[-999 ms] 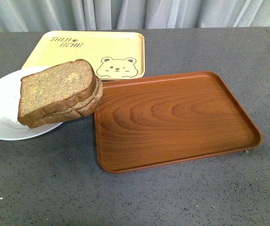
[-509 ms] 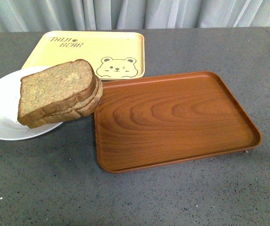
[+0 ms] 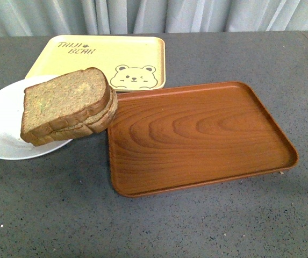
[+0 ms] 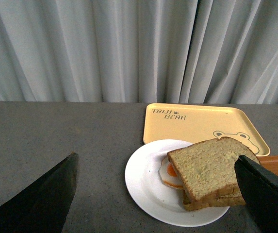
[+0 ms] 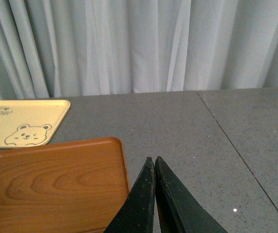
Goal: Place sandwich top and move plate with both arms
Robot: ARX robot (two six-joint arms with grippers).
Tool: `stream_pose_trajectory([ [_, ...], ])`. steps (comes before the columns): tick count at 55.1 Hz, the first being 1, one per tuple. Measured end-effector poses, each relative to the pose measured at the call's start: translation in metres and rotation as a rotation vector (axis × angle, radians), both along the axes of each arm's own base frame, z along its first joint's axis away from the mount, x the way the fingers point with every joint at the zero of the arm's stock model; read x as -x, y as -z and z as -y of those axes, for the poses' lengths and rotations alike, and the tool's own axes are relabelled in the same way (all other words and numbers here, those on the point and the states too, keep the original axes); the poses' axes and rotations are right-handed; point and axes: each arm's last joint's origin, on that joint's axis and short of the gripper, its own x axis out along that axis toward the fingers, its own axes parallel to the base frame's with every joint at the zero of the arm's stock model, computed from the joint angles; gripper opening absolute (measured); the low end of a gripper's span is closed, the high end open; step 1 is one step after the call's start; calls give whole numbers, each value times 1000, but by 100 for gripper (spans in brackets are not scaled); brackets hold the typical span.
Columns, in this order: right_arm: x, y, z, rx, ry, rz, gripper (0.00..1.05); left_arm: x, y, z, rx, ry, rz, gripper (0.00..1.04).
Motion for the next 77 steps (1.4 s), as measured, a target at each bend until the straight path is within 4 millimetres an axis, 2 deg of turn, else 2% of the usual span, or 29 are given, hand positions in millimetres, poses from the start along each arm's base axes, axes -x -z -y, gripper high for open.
stream_pose_trajectory([
  [5, 0, 0, 0, 0, 0, 0, 21, 0, 0, 0, 0, 1, -1, 96],
  [7, 0, 0, 0, 0, 0, 0, 27, 0, 1, 0, 36, 53, -53, 96],
  [9, 0, 0, 0, 0, 2, 0, 32, -1, 0, -1, 120, 148, -184, 96],
  [13, 0, 0, 0, 0, -1, 0, 44, -9, -1, -2, 287, 236, -335, 96],
  [15, 0, 0, 0, 0, -1, 1, 51, -19, -4, -3, 370, 266, -380, 96],
  [21, 0, 0, 0, 0, 0, 1, 73, -48, -13, -8, 452, 266, -379, 96],
  [22, 0, 0, 0, 0, 0, 0, 81, -63, -16, -12, 476, 254, -369, 96],
  [26, 0, 0, 0, 0, 0, 0, 96, -92, -14, -19, 517, 229, -357, 96],
  [32, 0, 0, 0, 0, -1, 0, 95, -125, -1, -31, 574, 181, -368, 96],
  [35, 0, 0, 0, 0, 0, 0, 96, -140, 13, -37, 606, 145, -394, 96],
  [44, 0, 0, 0, 0, 0, 0, 96, -164, 47, -51, 668, 70, -456, 96],
  [55, 0, 0, 0, 0, 0, 0, 96, -177, 78, -64, 729, -8, -508, 96],
  [68, 0, 0, 0, 0, 0, 0, 96, -185, 93, -80, 784, -92, -511, 96],
  [77, 0, 0, 0, 0, -1, 0, 96, -186, 109, -77, 800, -108, -570, 96],
])
